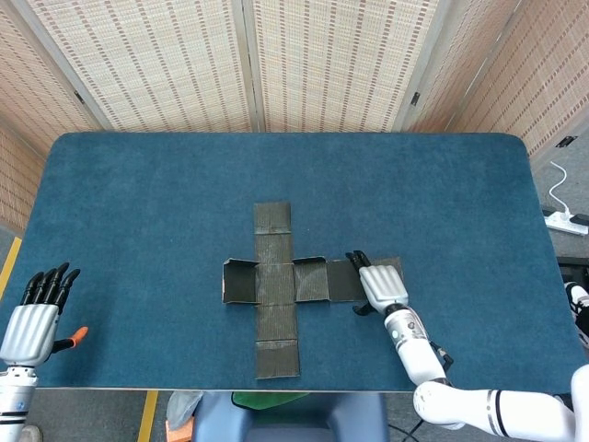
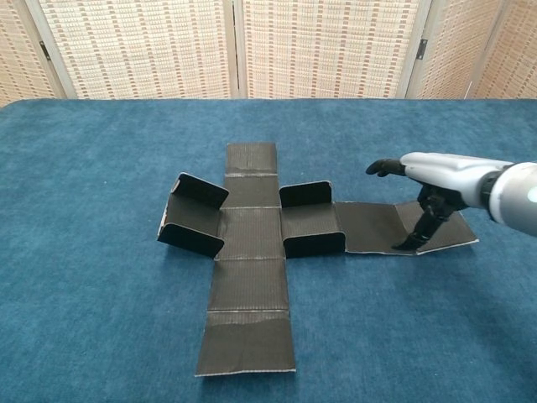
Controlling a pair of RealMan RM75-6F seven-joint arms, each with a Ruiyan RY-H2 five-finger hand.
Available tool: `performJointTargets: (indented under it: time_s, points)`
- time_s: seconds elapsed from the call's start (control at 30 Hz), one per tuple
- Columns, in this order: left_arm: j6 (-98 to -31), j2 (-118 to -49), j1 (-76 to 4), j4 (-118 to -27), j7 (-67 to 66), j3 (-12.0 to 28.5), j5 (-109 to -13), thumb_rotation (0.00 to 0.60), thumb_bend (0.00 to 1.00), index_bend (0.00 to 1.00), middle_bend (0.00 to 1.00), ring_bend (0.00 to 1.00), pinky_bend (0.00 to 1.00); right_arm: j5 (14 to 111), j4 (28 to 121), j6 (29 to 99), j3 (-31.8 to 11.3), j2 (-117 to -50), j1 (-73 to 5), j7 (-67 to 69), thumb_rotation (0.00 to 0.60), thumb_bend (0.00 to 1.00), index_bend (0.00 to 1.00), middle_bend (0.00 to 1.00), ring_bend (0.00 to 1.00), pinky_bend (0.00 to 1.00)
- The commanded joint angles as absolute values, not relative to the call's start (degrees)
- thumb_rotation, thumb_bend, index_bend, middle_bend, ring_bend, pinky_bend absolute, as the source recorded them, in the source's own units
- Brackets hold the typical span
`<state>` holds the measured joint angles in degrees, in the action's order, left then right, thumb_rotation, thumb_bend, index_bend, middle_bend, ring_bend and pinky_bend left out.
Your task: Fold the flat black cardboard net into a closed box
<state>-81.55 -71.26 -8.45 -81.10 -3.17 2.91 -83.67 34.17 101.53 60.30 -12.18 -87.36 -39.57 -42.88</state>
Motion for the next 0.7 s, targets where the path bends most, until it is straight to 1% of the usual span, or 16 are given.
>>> performJointTargets:
  time_s: [0.03, 0.3, 0.5, 0.7]
  points:
    - [-81.2, -71.3, -8.5, -80.6, -2.9, 2.8, -83.4, 0.6, 0.2, 0.0, 0.0, 0.0, 0.04, 30.3, 98.4, 60.1, -12.8, -89.8, -42.1, -44.3, 0.6, 0.17, 0.0, 0.02, 0.78, 0.99]
    - [-80.5, -71.6, -8.7, -80.1, -2.6, 2.6, -83.5, 0.6, 0.2, 0.0, 0.0, 0.0, 0.04, 24.2, 94.3, 59.0, -12.7, -93.1, -46.7, -46.7, 0.6, 0.17, 0.0, 0.03, 0.78, 0.99]
    - [-80.2, -71.6, -8.8, -79.9, -2.5, 2.6, -83.3, 0.6, 0.2, 0.0, 0.0, 0.0, 0.04, 22.3, 93.6, 58.9, -12.5, -93.7, -48.2, -47.3, 0.6, 0.17, 0.0, 0.04, 0.78, 0.99]
    - [-79.5, -71.8, -8.8, -79.5, -2.2, 2.5, -83.0, 0.6, 0.2, 0.0, 0.0, 0.0, 0.04, 16.8, 91.2, 59.0, -12.8, -95.2, -52.0, -50.5, 0.6, 0.17, 0.0, 0.04, 0.78, 0.99]
